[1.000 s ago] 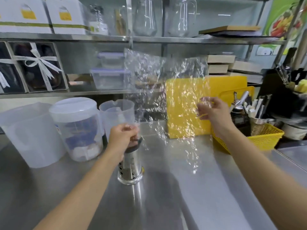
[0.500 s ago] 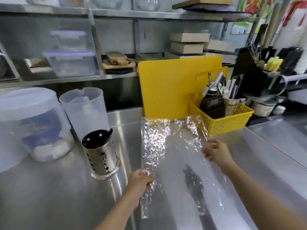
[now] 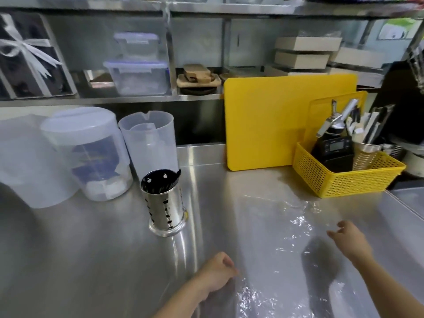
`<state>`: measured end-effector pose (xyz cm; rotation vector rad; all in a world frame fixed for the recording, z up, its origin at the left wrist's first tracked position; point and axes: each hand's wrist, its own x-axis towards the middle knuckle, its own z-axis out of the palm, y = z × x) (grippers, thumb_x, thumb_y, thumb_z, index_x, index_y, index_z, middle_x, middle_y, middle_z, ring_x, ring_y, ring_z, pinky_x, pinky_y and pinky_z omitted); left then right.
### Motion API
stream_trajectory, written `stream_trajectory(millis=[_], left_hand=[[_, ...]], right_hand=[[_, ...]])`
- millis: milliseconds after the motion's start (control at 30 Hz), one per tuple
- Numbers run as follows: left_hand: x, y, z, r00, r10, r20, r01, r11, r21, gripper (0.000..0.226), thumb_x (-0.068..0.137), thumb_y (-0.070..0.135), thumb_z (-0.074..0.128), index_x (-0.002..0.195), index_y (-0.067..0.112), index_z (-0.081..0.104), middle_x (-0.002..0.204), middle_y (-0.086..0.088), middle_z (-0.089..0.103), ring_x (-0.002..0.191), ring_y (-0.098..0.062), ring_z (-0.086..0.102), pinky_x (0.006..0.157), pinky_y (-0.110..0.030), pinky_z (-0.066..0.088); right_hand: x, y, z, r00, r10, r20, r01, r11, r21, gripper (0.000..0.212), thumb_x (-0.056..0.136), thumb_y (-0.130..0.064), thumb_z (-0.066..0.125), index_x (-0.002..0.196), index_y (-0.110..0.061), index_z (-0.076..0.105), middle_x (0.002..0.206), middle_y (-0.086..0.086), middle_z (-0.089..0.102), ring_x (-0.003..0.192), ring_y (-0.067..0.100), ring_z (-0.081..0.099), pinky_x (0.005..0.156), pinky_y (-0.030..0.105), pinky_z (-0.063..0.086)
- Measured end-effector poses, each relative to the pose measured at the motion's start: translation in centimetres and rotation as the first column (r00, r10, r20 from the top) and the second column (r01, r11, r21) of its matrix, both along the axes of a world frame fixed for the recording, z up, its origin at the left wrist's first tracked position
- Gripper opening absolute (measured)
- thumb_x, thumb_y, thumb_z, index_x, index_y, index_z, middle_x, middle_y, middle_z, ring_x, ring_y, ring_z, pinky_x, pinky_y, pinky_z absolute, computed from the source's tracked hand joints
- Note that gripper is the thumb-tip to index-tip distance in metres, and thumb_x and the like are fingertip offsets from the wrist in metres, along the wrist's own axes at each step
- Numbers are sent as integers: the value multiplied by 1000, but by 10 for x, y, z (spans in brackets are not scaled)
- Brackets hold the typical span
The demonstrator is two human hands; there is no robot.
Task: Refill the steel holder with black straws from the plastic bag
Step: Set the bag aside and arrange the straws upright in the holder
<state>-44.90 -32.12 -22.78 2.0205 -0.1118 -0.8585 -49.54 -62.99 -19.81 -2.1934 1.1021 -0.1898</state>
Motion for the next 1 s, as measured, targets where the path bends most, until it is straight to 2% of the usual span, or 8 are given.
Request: stream_trajectory(millis=[100, 267, 433, 567, 667, 800, 933, 1000], left_hand=[[7, 14, 12, 996, -62, 61, 61, 998, 11, 16, 81, 27, 62, 74, 26, 48, 69, 5, 54, 63, -10, 49, 61, -25, 38], [17, 43, 38, 960, -60, 273, 53, 998, 32, 8, 83, 34, 59, 81, 32, 52, 84, 9, 58, 74, -9, 54, 66, -21, 40], [33, 67, 74, 878, 191, 439, -113, 974, -198, 17, 84, 19, 57, 72, 30, 57, 70, 5, 60, 64, -11, 54, 69, -29, 48], [43, 91, 96, 750, 427, 505, -268, 895, -357, 21, 85, 9, 56, 69, 23, 59, 67, 1, 65, 61, -11, 58, 62, -20, 47], [53, 111, 97, 667, 541, 512, -347, 834, -430, 25, 85, 7, 57, 69, 25, 59, 65, 2, 65, 60, -10, 60, 67, -27, 49], [72, 134, 95, 570, 638, 518, -420, 768, -484, 24, 87, 8, 55, 71, 26, 58, 67, 2, 64, 62, -11, 58, 58, -11, 46], [101, 149, 92, 542, 679, 495, -485, 734, -475, 23, 88, 11, 55, 71, 25, 56, 65, 1, 60, 63, -17, 55, 70, -30, 47], [118, 154, 93, 529, 682, 505, -511, 731, -452, 22, 87, 14, 55, 70, 27, 55, 65, -1, 59, 65, -21, 53, 68, -35, 44]], right_hand=[[22, 3, 3, 997, 34, 63, -33, 999, -22, 43, 83, -13, 63, 121, 4, 51, 115, 26, 61, 107, 42, 55, 90, 46, 43], [57, 35, 17, 962, 217, 166, -223, 975, 19, 20, 82, -10, 63, 100, 0, 61, 86, 18, 68, 70, 32, 63, 66, 36, 46], [90, 90, 46, 854, 468, 227, -480, 877, -3, 14, 84, -6, 62, 96, 0, 60, 76, 15, 64, 61, 23, 60, 56, 28, 43], [110, 137, 65, 772, 581, 258, -599, 801, -11, 9, 86, -9, 60, 95, -8, 59, 82, 16, 66, 64, 17, 60, 54, 20, 43], [123, 167, 69, 735, 622, 270, -644, 765, -10, 11, 87, -12, 59, 97, -10, 60, 82, 13, 67, 65, 16, 61, 56, 20, 42], [138, 198, 64, 705, 660, 262, -691, 722, 38, 10, 86, -14, 60, 96, -11, 61, 82, 10, 66, 64, 14, 60, 54, 18, 43], [149, 223, 60, 700, 653, 289, -701, 706, 102, 8, 87, -9, 57, 92, -5, 62, 66, 8, 60, 48, 12, 50, 44, 16, 42], [154, 233, 59, 716, 616, 327, -684, 714, 150, 10, 88, -6, 55, 91, 0, 61, 62, 9, 55, 45, 14, 45, 39, 16, 38]])
